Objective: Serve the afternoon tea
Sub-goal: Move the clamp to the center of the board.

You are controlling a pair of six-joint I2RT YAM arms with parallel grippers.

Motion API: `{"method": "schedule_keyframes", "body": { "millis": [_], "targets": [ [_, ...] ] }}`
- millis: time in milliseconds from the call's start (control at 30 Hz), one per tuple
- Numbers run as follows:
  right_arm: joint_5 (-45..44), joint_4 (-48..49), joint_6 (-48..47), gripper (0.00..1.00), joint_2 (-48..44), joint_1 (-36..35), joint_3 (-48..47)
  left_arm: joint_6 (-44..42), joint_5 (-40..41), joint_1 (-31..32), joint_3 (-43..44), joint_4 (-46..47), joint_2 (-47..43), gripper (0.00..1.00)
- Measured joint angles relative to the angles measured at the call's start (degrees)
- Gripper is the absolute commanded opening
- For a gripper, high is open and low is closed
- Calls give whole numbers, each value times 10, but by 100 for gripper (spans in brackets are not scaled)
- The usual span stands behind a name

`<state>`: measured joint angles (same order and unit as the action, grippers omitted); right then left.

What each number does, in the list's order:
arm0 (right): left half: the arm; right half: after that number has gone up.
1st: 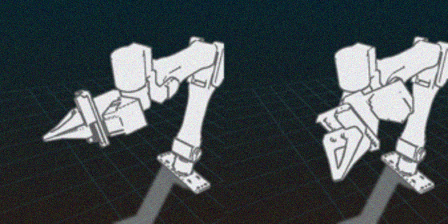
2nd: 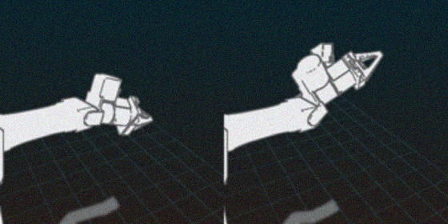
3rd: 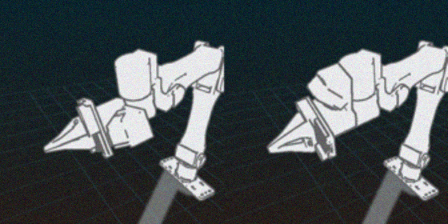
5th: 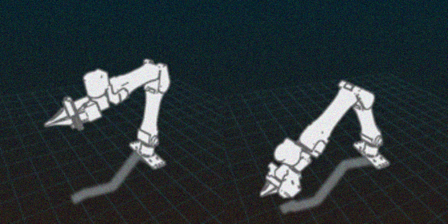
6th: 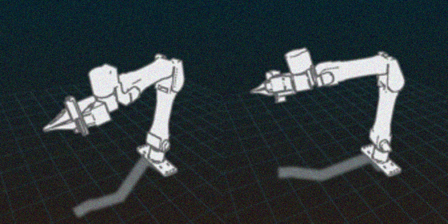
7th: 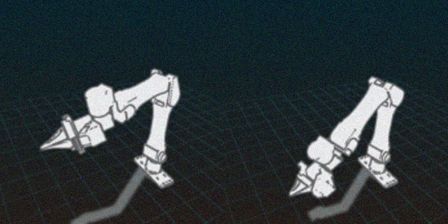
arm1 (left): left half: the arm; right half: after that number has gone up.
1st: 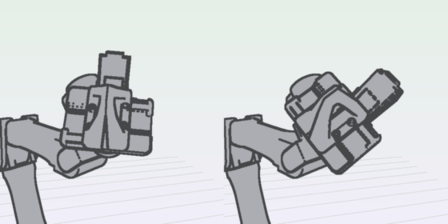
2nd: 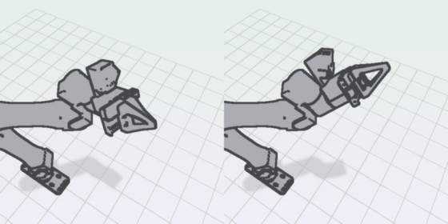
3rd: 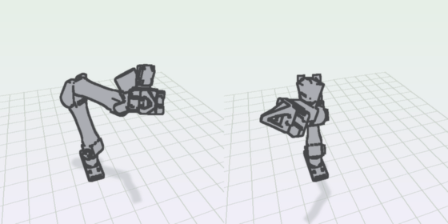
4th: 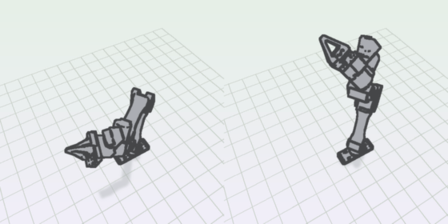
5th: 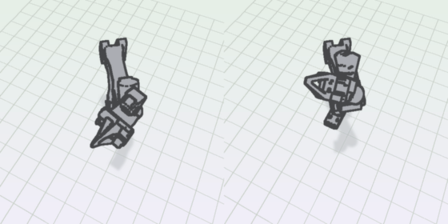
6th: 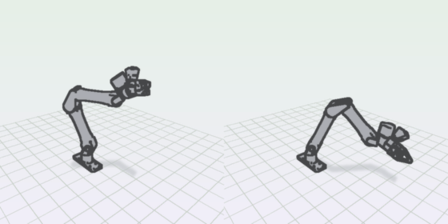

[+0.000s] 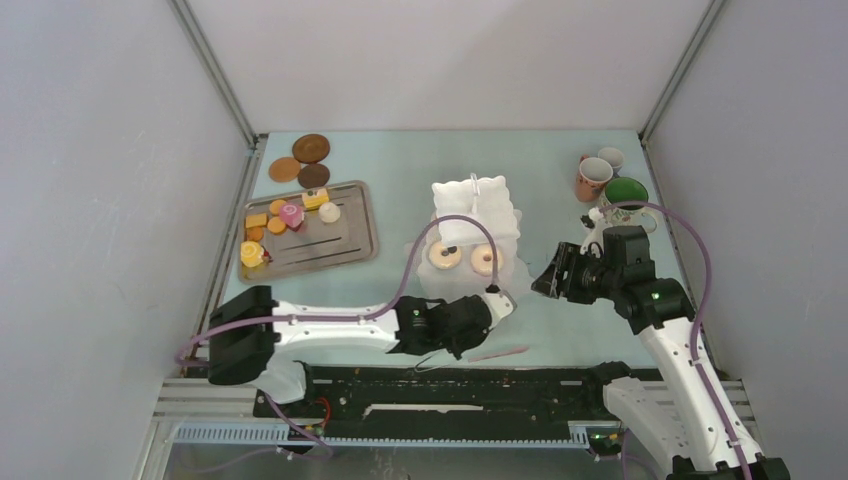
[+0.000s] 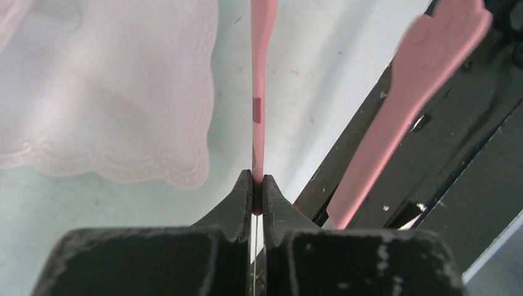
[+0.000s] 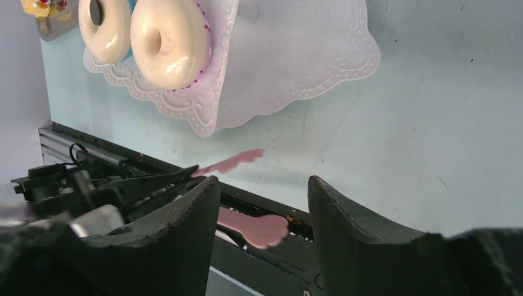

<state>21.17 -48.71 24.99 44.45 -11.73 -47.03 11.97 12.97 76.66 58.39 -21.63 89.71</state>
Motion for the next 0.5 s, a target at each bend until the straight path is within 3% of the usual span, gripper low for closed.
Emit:
{"method": "schedule_keyframes", "body": {
  "millis": [233, 500],
  "targets": [
    [-4, 0, -1, 58, 0, 2, 0, 45, 28, -20, -96, -8, -103, 0],
    [-5, 5, -2, 58, 2, 5, 0, 137, 36, -168, -237, -21, -245, 0]
  ]
}}
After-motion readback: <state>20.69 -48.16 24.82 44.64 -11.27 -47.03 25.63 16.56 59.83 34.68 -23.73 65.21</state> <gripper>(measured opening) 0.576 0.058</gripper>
